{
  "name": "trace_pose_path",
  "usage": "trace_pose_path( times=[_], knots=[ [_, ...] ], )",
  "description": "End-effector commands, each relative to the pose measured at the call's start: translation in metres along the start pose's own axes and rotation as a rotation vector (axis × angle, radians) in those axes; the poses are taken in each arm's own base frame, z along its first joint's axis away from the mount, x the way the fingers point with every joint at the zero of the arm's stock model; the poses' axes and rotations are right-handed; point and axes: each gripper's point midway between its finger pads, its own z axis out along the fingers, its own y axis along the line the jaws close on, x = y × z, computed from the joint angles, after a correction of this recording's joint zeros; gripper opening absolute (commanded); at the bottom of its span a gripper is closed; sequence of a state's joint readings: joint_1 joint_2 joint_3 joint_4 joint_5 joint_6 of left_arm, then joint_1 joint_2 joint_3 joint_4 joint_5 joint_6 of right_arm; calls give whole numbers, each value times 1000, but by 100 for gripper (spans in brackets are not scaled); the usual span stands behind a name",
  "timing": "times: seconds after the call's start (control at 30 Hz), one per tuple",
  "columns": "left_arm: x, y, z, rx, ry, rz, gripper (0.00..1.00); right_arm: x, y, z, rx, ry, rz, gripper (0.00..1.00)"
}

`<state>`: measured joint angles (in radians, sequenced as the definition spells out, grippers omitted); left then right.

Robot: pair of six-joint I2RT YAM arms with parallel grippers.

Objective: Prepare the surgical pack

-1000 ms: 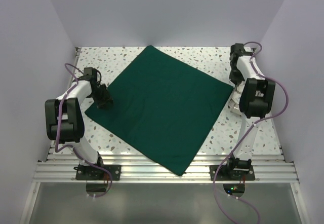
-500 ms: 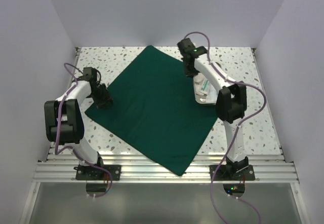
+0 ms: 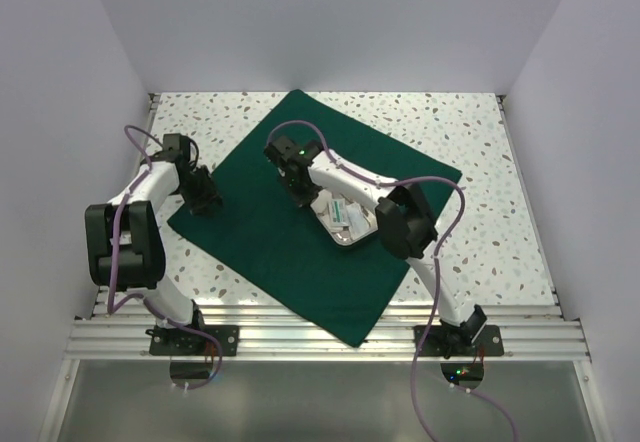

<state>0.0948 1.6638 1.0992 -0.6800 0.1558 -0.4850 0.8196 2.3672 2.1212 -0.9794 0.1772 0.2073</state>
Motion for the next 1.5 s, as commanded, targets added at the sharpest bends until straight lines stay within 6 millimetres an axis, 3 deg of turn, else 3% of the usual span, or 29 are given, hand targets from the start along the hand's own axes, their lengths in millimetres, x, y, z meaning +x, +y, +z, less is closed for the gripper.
trace_pose_path(
  times=[0.0,0.07,0.2,0.3,0.43,0.47,0.53,0.57,0.6,0.63,0.7,0.73,0.77,0.8,0.83,0.9,0.93,1.03,1.1,1.2,1.47],
  knots=[
    [3,-5,-11,27,-14,28,45,-1,5,-14,-23,-11,-44,0],
    [3,-7,-11,36,-8,27,45,4,9,-10,-33,-2,-50,5],
    [2,-11,-13,54,-3,27,45,10,20,-13,-60,12,-61,34],
    [-4,-22,-17,101,-9,37,45,8,20,-31,-63,-19,-47,53],
    [-14,-47,-22,202,-16,66,46,11,5,-67,-53,-63,-17,57],
    [-16,-55,-24,230,-23,81,47,5,-3,-91,-53,-114,7,57],
    [-24,-76,-29,286,-47,127,50,12,-19,-101,-42,-115,69,61],
    [-26,-84,-29,298,-55,147,50,11,-27,-120,-54,-147,108,64],
    [-32,-96,-29,306,-69,171,51,17,-36,-122,-61,-131,152,65],
    [-28,-108,-28,312,-64,203,53,32,-58,-115,-63,-76,262,65],
    [-36,-127,-25,310,-94,233,55,48,-70,-124,-162,-38,392,66],
    [-33,-139,-23,298,-113,264,55,73,-92,-110,-154,26,489,66],
    [-35,-148,-22,301,-128,274,55,78,-99,-110,-167,23,557,66],
    [-42,-162,-22,319,-169,294,55,82,-104,-121,-190,-8,599,65],
    [-39,-175,-19,321,-188,320,55,101,-116,-110,-175,22,671,65],
    [-40,-200,-12,345,-216,359,55,115,-125,-112,-197,23,745,64],
    [-38,-207,-7,350,-214,371,55,134,-122,-104,-200,78,789,64],
    [-32,-232,10,370,-216,418,55,155,-119,-92,-268,125,917,62],
    [-27,-243,24,360,-210,454,56,165,-115,-87,-299,142,974,61],
    [-25,-249,40,315,-217,500,57,161,-110,-83,-331,130,1018,62],
    [2,-245,71,289,-92,550,55,148,-102,-66,-412,157,1038,60]
  ],
)
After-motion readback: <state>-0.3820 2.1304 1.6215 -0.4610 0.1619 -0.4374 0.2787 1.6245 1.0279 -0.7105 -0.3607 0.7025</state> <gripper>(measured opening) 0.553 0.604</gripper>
